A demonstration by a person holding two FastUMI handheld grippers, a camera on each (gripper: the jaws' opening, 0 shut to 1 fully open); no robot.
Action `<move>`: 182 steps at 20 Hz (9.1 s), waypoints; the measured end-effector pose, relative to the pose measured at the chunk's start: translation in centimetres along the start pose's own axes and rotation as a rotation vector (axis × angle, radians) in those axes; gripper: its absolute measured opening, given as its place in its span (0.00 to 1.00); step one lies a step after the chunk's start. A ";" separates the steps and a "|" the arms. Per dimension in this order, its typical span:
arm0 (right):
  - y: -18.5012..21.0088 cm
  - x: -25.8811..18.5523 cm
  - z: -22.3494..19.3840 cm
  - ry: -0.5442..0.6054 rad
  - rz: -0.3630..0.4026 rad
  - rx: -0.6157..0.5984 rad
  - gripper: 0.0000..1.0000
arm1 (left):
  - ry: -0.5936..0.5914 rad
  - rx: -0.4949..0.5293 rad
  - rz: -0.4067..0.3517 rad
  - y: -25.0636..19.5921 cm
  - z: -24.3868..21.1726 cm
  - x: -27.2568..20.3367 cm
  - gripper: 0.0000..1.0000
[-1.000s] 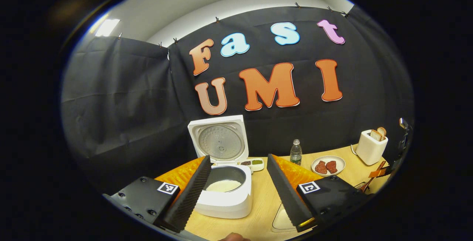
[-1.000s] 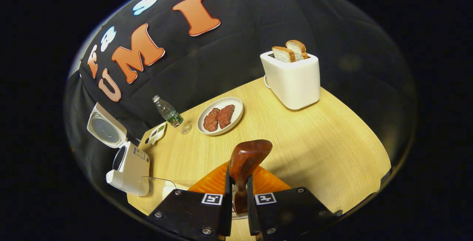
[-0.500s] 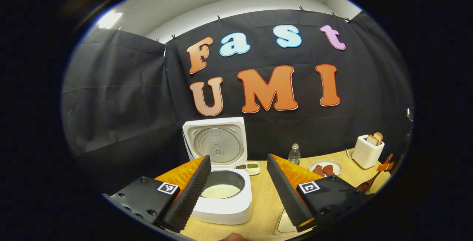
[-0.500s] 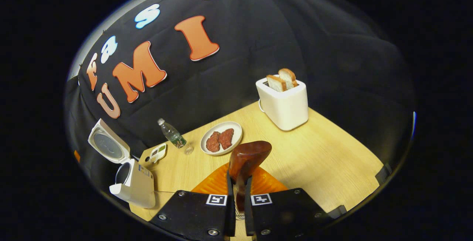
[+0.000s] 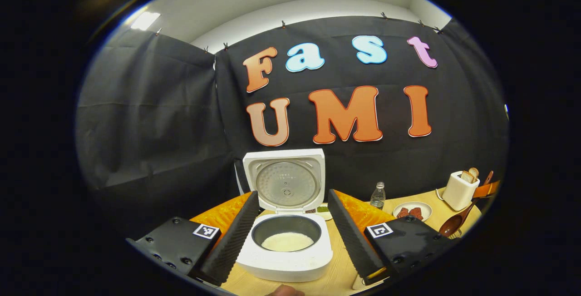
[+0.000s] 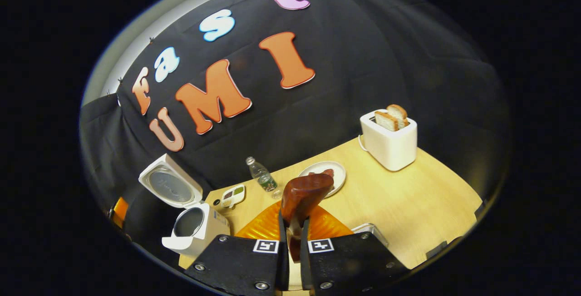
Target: Close the left gripper, press the button to open the rice cooker; take a wooden spoon from the chopstick holder with the right hand, scoop a spoonful of rice and pour it into the rice cooker, then put the wooden spoon back into the chopstick holder.
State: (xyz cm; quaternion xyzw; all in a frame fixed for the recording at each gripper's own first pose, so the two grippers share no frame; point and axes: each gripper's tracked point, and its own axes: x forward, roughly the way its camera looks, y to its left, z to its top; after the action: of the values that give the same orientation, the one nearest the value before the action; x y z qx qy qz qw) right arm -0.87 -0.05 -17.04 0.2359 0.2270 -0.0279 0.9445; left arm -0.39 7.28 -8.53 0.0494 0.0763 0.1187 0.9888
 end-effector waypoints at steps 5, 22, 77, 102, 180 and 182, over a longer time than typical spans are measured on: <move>1.4 1.8 -5.0 0.073 -0.014 -0.108 0.10 | 0.037 -0.013 0.026 2.8 -1.5 0.7 1.00; 2.7 5.7 -13.7 0.002 -0.141 -0.626 0.10 | 0.137 0.036 0.067 6.9 -5.2 2.3 0.99; 10.4 5.1 -5.3 0.352 0.375 0.931 0.09 | 0.130 -0.012 0.148 10.5 -5.3 -0.5 0.99; 38.2 16.0 -6.9 0.253 0.506 0.113 0.09 | 0.136 -0.089 0.313 23.5 -8.9 -1.5 0.99; -15.3 4.0 -1.4 0.002 -0.033 0.118 0.10 | 0.118 0.004 -0.050 -4.2 -1.7 -2.6 0.99; -15.3 4.2 -2.4 0.006 -0.043 0.095 0.11 | 0.112 0.014 -0.044 -3.9 -1.5 -2.5 0.99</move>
State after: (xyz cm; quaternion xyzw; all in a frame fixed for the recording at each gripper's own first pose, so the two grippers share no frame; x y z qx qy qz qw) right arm -0.56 -12.29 -27.36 0.2756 0.2333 -0.0580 0.9307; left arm -2.13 3.04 -10.15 0.0480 0.1333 0.0988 0.9850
